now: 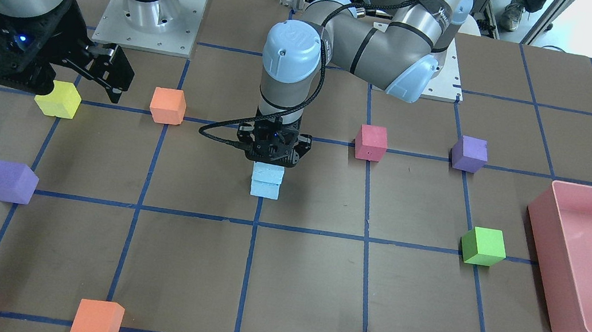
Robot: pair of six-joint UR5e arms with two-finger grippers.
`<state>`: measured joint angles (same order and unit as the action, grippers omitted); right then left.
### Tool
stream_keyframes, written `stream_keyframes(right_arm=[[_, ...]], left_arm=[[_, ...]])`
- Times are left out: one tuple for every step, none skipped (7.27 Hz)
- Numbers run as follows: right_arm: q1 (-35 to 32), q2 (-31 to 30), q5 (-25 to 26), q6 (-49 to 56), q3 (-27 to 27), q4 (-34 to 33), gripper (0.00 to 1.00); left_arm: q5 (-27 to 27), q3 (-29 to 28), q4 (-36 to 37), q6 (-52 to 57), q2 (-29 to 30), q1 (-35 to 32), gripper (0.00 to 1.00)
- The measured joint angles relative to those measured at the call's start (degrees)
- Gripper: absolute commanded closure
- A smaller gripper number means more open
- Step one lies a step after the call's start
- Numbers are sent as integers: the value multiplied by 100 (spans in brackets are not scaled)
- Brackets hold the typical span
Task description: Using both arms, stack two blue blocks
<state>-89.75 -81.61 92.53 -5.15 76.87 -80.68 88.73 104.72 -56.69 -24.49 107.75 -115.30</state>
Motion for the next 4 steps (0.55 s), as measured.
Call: stream_keyframes(right_arm=[[-26, -1, -80, -16, 19, -115, 0], [-42, 13, -157, -35, 45, -175, 0], [-47, 40, -189, -55, 67, -207, 0], [-48, 50, -194, -60, 76, -214, 0]], left_arm=[[-10, -9, 10, -30, 35, 1, 0], [-29, -19, 70, -46, 80, 1, 0], [-39, -35, 156, -50, 101, 1, 0], [-39, -95, 195, -36, 62, 7, 0]])
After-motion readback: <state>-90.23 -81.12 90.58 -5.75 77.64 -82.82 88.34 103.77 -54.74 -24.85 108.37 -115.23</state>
